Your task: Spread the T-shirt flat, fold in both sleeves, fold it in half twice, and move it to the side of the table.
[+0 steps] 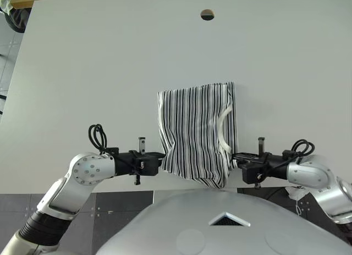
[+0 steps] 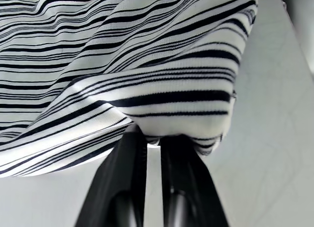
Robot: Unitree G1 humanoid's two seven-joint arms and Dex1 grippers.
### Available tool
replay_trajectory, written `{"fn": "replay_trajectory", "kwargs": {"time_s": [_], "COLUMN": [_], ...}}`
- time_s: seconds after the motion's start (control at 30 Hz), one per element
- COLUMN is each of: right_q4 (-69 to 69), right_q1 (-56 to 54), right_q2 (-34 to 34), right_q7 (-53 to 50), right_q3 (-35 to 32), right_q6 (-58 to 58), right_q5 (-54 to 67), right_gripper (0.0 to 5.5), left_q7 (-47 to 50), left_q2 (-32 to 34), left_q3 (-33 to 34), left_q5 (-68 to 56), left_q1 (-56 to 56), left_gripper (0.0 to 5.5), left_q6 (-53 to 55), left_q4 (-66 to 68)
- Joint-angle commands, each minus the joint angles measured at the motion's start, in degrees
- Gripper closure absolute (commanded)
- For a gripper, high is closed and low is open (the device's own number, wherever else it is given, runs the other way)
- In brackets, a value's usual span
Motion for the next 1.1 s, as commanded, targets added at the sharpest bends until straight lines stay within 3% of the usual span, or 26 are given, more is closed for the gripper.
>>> {"fn": "replay_trajectory", "kwargs": {"time_s": [0.03, 0.2, 0.4, 0.63, 0.97, 1.1], "right_q4": [-1.8, -9.1, -7.4, -3.5, 7.8, 11.4], "right_q1": [2.2, 6.8, -3.7, -8.9, -18.7, -20.6], "right_q2": [-2.1, -3.7, 4.6, 8.6, 16.3, 19.6], "right_q7": [2.2, 6.5, 0.5, -3.8, -10.4, -12.5], "right_q3": [-1.4, -5.2, -9.1, -8.7, -9.4, -11.4], "right_q6": [2.6, 8.6, 21.9, 30.2, 45.2, 51.0], "right_q5": [3.5, 18.9, 29.9, 31.0, 33.6, 36.6], "right_gripper": [5.39, 5.39, 5.39, 5.39, 5.39, 4.53], "left_q7": [-2.6, -7.0, 3.5, 9.3, 20.0, 24.7], "left_q2": [1.9, 4.1, -4.0, -8.0, -20.5, -24.6], "left_q3": [0.5, 5.6, 7.9, 6.4, 9.3, 11.3], "left_q5": [-3.0, -18.6, -26.6, -27.4, -32.1, -32.8], "left_q1": [1.4, 4.1, -9.8, -16.7, -30.4, -34.2], "left_gripper": [5.37, 5.37, 5.37, 5.37, 5.37, 4.68], "left_q6": [1.8, 9.6, 30.7, 43.6, 59.2, 63.1], "left_q4": [-1.3, -7.5, -4.5, -2.0, 4.3, 7.2]}}
